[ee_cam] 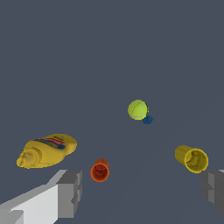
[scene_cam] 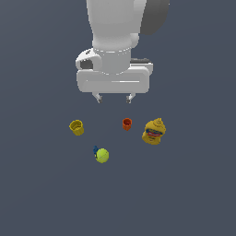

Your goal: Pick up a designated object from a clutter of objects.

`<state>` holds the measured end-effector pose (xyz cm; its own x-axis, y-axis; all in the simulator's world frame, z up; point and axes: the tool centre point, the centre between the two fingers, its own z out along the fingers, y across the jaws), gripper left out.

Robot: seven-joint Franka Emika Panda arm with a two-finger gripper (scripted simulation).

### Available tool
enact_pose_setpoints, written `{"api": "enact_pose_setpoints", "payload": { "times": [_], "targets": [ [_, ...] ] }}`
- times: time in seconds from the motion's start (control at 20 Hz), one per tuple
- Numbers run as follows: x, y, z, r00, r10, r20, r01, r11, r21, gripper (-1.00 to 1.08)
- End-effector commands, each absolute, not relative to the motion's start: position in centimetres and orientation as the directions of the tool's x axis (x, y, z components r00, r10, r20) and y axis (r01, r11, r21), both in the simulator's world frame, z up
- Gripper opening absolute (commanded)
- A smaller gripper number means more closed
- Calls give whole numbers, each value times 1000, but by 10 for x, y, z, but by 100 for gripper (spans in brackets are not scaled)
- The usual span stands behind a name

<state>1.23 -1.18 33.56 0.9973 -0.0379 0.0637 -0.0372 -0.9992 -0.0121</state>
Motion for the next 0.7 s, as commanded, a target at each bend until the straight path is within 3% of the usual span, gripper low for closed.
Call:
{"api": "enact_pose_setpoints", "payload": {
  "times": [0.0, 0.65],
  "targets": [
    [12, -12, 336, 997, -38, 64, -37, -999, -12, 100],
    [15, -23, 340, 995, -41, 88, -43, -999, 11, 100]
  ]
}}
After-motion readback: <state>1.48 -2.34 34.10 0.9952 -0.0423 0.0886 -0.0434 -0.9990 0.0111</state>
